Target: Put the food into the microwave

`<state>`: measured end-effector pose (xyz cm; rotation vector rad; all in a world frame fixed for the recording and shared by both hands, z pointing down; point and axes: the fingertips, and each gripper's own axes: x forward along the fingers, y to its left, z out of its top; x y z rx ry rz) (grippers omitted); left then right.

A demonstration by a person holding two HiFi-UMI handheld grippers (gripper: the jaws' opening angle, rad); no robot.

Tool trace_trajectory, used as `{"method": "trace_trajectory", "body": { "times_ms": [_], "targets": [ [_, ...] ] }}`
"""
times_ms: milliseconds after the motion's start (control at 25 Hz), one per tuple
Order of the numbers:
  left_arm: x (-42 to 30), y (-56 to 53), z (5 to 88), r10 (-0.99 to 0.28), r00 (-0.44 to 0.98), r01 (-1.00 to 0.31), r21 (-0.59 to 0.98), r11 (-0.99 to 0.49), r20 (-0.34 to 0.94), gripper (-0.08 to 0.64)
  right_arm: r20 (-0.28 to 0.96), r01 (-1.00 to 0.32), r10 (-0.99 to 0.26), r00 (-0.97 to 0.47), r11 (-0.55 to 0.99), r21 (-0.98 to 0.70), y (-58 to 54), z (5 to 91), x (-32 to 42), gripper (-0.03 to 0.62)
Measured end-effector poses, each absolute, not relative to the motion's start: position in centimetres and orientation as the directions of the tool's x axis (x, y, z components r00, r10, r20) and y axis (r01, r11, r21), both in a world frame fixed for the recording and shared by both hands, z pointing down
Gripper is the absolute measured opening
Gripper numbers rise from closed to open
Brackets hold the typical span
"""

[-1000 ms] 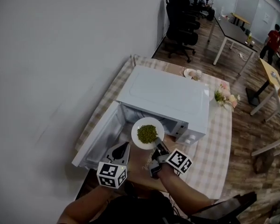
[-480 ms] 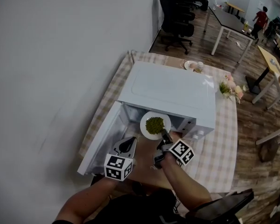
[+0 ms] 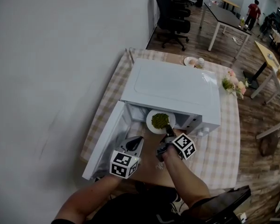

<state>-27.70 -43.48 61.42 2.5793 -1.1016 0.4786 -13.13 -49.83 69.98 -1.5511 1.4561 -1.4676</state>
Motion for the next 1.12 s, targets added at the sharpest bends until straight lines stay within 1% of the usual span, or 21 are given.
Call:
{"method": "trace_trajectory", "body": {
  "times_ms": [160, 400, 720, 960, 1000, 1040, 1120],
  "targets": [
    [-27.4, -43.3, 61.0, -0.618, 0.675, -0.709, 0.122, -0.694, 0.404, 0.008, 0.338, -0.319, -0.931, -0.138, -0.282, -0.905, -50.8, 70.4, -12.5, 0.023],
    [-27.5, -43.0, 61.2, -0.597, 0.689, -0.687, 0.111, -0.718, 0.41, 0.008, 0.38, -0.308, -0.922, -0.075, -0.341, -0.888, -50.9, 71.2, -11.8, 0.023],
    [-27.5, -42.6, 60.6, -0.593, 0.711, -0.681, 0.159, -0.715, 0.379, 0.008, 0.419, -0.281, -0.908, -0.01, -0.4, -0.873, -51.3, 72.2, -11.4, 0.023],
    [-27.3, -41.8, 59.9, -0.584, 0.724, -0.664, 0.141, -0.734, 0.368, 0.008, 0.426, -0.29, -0.905, -0.004, -0.406, -0.866, -51.8, 72.5, -11.8, 0.025],
    [-27.3, -41.7, 59.9, -0.583, 0.724, -0.663, 0.14, -0.735, 0.368, 0.008, 0.419, -0.291, -0.908, -0.008, -0.399, -0.87, -51.9, 72.6, -11.9, 0.046],
    [-27.4, -41.6, 60.0, -0.582, 0.724, -0.664, 0.147, -0.733, 0.369, 0.008, 0.411, -0.288, -0.912, -0.009, -0.391, -0.874, -51.9, 72.6, -11.9, 0.099],
    [-27.6, -41.6, 60.2, -0.585, 0.72, -0.673, 0.173, -0.719, 0.372, 0.008, 0.399, -0.286, -0.917, -0.009, -0.38, -0.88, -51.8, 72.5, -11.9, 0.11]
  ]
}}
